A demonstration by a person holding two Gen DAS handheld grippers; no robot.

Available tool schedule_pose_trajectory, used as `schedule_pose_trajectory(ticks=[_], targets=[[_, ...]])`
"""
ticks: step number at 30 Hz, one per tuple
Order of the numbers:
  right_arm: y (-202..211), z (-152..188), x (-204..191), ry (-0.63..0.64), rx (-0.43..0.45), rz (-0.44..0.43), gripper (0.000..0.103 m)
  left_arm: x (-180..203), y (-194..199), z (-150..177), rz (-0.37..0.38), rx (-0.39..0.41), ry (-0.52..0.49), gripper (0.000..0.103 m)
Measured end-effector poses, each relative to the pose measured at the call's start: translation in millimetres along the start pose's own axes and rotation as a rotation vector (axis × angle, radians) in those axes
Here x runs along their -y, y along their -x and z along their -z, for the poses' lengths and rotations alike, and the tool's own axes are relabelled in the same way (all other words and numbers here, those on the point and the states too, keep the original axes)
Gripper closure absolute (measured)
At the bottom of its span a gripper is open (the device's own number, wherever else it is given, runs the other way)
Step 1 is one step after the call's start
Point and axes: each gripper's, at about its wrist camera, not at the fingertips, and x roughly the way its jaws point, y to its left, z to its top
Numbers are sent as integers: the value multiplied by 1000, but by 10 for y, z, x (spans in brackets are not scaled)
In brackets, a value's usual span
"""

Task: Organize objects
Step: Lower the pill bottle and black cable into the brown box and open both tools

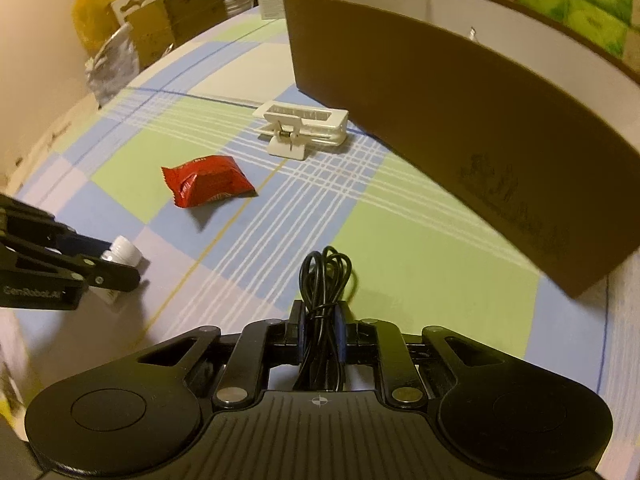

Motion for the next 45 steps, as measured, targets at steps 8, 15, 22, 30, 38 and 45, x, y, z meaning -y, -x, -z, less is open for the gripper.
schedule_pose_trajectory(ticks=[8, 15, 22, 30, 38, 45], targets=[[137, 46, 35, -71, 21, -20, 92, 7, 87, -11, 11, 18, -3, 80], [293, 25, 46, -105, 57, -35, 92, 64, 199, -57, 26, 44, -15, 80], [502, -40, 93, -153, 111, -67, 92, 136, 320, -168, 49, 83, -30, 80], [823, -199, 230, -194, 205, -73, 92, 323, 482, -459, 95, 149, -65, 80], [1121, -458, 574, -234, 309, -30, 92, 653, 604, -1007, 149, 247, -127, 80], [1276, -712, 936, -244, 376, 29, 92, 1040, 629, -1581, 193, 325, -188, 80]])
